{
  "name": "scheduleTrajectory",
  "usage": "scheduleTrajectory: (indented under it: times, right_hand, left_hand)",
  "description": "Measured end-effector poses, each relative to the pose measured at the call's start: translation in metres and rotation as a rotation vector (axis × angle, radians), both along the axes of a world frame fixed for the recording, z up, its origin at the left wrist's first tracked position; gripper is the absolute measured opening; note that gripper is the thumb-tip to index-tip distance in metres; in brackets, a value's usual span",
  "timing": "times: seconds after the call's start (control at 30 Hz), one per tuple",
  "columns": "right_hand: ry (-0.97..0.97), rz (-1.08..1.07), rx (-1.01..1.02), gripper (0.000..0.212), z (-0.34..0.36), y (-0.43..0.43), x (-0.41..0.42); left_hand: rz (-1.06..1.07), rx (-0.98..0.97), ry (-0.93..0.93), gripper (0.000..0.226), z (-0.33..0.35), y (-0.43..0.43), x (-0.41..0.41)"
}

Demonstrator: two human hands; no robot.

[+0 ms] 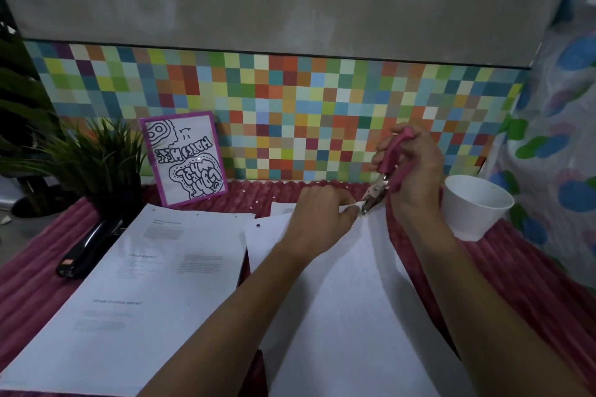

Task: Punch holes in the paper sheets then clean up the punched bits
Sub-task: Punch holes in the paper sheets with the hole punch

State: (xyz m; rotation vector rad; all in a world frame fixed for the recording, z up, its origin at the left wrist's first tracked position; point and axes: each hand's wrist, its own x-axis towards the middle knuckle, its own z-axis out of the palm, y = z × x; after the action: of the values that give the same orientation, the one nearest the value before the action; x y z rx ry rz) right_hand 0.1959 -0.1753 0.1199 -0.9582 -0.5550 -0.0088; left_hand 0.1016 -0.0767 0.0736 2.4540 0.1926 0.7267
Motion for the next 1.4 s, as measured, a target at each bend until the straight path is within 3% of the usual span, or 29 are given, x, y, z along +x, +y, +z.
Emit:
scheduleTrajectory:
  times: [0.17,0.43,0.63,0.73,0.87,0.97,1.07,1.17,1.23,1.3,1.4]
  right_hand:
    - [0.236,0.173,0.164,0.027,-0.001,-0.013,0.013]
    - [0.126,0.328,0.133,0.032,0.000,-0.015,0.008]
    - [-0.158,0.203,-0.121,0.032,0.006,-0.004,-0.014]
    - [-0.257,0.135,-0.181,0.029,0.004,0.001,-0.030]
    - [-0.345,0.070,-0.171,0.028,-0.006,0.002,-0.047]
    - [-0.332,0.097,-0.072,0.030,-0.009,-0.002,-0.057]
    - [-0.233,0.018,-0.069,0.028,0.001,-0.011,-0.047]
    - [-0.130,-0.057,-0.370,0.020,0.016,-0.027,-0.022]
    - [-0.150,0.101,-0.725,0.016,0.020,-0.042,-0.010]
    - [-0.138,0.298,-1.053,0.025,0.021,-0.058,-0.010]
    - [-0.072,0.476,-1.352,0.018,0.014,-0.076,-0.014]
  left_hand:
    - [-0.110,-0.149,0.006,0.017,0.007,0.004,-0.010]
    - [-0.056,-0.128,-0.021,0.016,0.002,0.001,-0.014]
    - [-0.010,-0.078,-0.051,0.021,-0.007,-0.006,-0.010]
    - [0.067,-0.085,-0.066,0.044,-0.007,-0.005,-0.009]
    - [0.154,-0.196,-0.026,0.032,-0.011,-0.001,-0.006]
    - [0.247,-0.204,0.003,0.025,-0.014,0.013,-0.008]
    - [0.178,-0.172,0.028,0.020,-0.010,0.025,-0.015]
    - [0.052,-0.136,0.020,0.020,-0.004,0.028,-0.022]
    - [0.011,-0.138,-0.001,0.018,0.000,0.027,-0.024]
    - [-0.016,-0.222,-0.019,0.018,0.003,0.027,-0.023]
    - [-0.073,-0.467,-0.027,0.019,0.008,0.026,-0.021]
